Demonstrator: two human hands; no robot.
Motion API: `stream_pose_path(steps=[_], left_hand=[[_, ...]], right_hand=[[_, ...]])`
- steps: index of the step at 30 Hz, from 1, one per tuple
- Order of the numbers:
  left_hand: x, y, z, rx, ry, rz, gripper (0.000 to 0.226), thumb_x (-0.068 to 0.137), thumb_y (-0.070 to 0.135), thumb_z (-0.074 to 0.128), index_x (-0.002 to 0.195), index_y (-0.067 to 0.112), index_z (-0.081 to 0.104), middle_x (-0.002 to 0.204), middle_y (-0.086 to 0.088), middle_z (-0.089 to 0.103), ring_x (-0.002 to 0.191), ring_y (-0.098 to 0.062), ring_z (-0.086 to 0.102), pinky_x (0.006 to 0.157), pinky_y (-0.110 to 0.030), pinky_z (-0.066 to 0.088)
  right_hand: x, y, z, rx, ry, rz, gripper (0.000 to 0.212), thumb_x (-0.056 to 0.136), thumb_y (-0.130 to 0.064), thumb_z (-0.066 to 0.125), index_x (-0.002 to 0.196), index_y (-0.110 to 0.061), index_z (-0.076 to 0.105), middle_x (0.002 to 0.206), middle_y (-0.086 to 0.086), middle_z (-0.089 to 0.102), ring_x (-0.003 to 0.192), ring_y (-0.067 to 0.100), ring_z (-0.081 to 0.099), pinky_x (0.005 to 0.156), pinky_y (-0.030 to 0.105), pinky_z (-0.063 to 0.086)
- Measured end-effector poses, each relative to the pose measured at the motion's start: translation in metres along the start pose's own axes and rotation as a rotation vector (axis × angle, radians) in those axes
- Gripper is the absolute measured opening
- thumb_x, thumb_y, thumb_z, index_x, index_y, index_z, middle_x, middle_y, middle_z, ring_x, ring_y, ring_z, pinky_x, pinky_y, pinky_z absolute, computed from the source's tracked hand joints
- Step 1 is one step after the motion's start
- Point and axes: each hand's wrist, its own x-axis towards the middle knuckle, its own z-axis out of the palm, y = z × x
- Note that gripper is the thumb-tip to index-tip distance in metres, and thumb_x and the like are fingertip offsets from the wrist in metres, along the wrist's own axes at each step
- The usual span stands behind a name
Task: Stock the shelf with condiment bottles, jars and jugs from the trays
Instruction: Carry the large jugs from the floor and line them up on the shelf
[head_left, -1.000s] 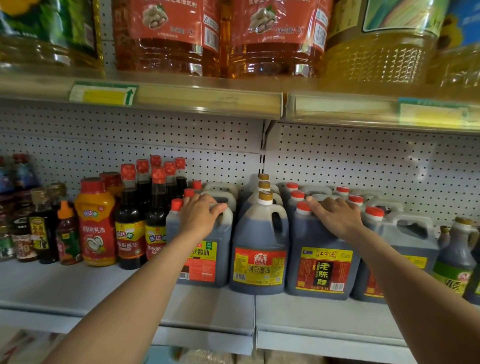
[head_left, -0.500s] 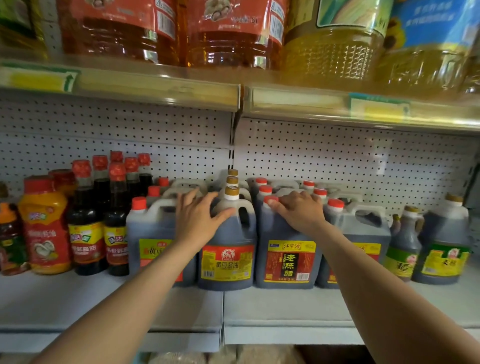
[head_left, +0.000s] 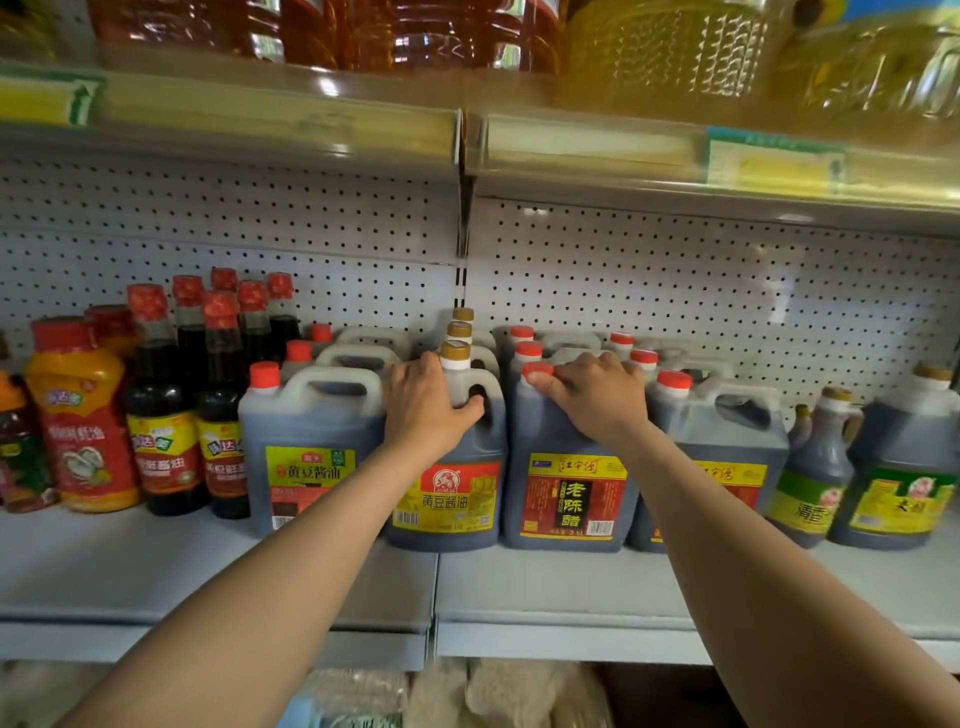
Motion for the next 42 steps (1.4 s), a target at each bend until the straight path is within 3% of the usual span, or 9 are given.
stream_pose_path(steps=[8, 13, 18, 21, 26, 28, 31, 36, 42], left_hand=[[0.000, -0.002, 0.000, 0.024, -0.037, 0.001, 0.064, 0.082, 0.052, 0.070, 0.121, 0.007, 0.047, 0.126, -0.014, 0.056, 0.122, -0.033, 0.042, 0.096, -0.042, 0.038], [-0.011, 0.010, 0.000, 0.033, -0.013, -0.029, 0.072, 0.085, 0.051, 0.069, 0.131, 0.001, 0.042, 0.134, -0.018, 0.048, 0.126, -0.035, 0.040, 0.104, -0.039, 0.031], [-0.044, 0.020, 0.004, 0.029, -0.004, -0.083, 0.103, 0.090, 0.043, 0.066, 0.156, 0.004, -0.003, 0.165, -0.015, 0.003, 0.152, -0.028, 0.002, 0.123, -0.036, 0.005], [-0.072, 0.017, 0.000, 0.007, -0.088, -0.164, 0.103, 0.092, 0.048, 0.062, 0.157, 0.009, -0.009, 0.165, -0.012, -0.009, 0.153, -0.023, -0.007, 0.121, -0.033, 0.001], [-0.118, 0.009, -0.025, -0.069, -0.202, -0.284, 0.100, 0.088, 0.055, 0.064, 0.158, 0.014, 0.005, 0.165, -0.014, 0.007, 0.151, -0.032, 0.012, 0.120, -0.042, 0.018], [-0.130, -0.003, -0.037, -0.095, -0.194, -0.291, 0.097, 0.082, 0.059, 0.067, 0.156, 0.018, 0.019, 0.160, -0.014, 0.028, 0.144, -0.036, 0.031, 0.115, -0.048, 0.030], [-0.153, -0.017, -0.047, -0.136, -0.221, -0.273, 0.093, 0.071, 0.064, 0.072, 0.147, 0.024, 0.036, 0.143, -0.010, 0.051, 0.131, -0.035, 0.046, 0.105, -0.047, 0.041], [-0.224, -0.033, -0.056, -0.186, -0.372, -0.254, 0.100, 0.076, 0.047, 0.081, 0.155, 0.020, 0.026, 0.152, -0.016, 0.038, 0.138, -0.035, 0.037, 0.112, -0.042, 0.034], [-0.332, -0.084, -0.049, -0.240, -0.568, -0.301, 0.093, 0.075, 0.039, 0.084, 0.152, 0.023, 0.034, 0.151, -0.012, 0.041, 0.137, -0.030, 0.040, 0.112, -0.038, 0.035]], right_hand=[[-0.003, -0.002, -0.009, 0.004, -0.041, -0.015, 0.061, 0.094, -0.072, 0.032, 0.111, -0.030, 0.073, 0.117, 0.009, 0.066, 0.120, 0.034, 0.051, 0.098, 0.043, 0.033], [-0.006, -0.001, -0.010, -0.004, -0.045, -0.026, 0.060, 0.093, -0.073, 0.033, 0.113, -0.032, 0.073, 0.117, 0.008, 0.066, 0.119, 0.034, 0.051, 0.098, 0.044, 0.035], [-0.008, 0.000, -0.013, -0.027, -0.026, -0.043, 0.064, 0.096, -0.069, 0.031, 0.119, -0.024, 0.070, 0.121, 0.011, 0.065, 0.121, 0.036, 0.051, 0.099, 0.044, 0.036], [-0.013, 0.001, -0.007, -0.017, -0.019, -0.061, 0.064, 0.098, -0.067, 0.029, 0.135, -0.025, 0.059, 0.134, 0.011, 0.059, 0.127, 0.036, 0.047, 0.107, 0.046, 0.033], [-0.065, -0.009, -0.007, 0.281, -0.018, 0.010, 0.070, 0.098, -0.058, 0.045, 0.155, -0.020, 0.029, 0.160, 0.010, 0.028, 0.149, 0.030, 0.019, 0.120, 0.048, 0.017], [-0.095, -0.019, -0.010, 0.399, -0.051, 0.023, 0.071, 0.096, -0.056, 0.051, 0.155, -0.023, 0.029, 0.161, 0.008, 0.027, 0.149, 0.029, 0.019, 0.118, 0.048, 0.024], [-0.146, -0.033, -0.009, 0.347, -0.100, 0.006, 0.067, 0.092, -0.055, 0.059, 0.149, -0.025, 0.042, 0.159, 0.003, 0.034, 0.147, 0.029, 0.024, 0.116, 0.045, 0.027], [-0.244, -0.051, 0.001, 0.274, -0.275, 0.063, 0.066, 0.090, -0.058, 0.061, 0.148, -0.032, 0.044, 0.161, -0.001, 0.031, 0.148, 0.028, 0.022, 0.118, 0.046, 0.026], [-0.363, -0.084, 0.018, 0.234, -0.513, 0.162, 0.064, 0.089, -0.061, 0.060, 0.146, -0.040, 0.044, 0.161, -0.005, 0.031, 0.150, 0.025, 0.018, 0.118, 0.041, 0.021]])
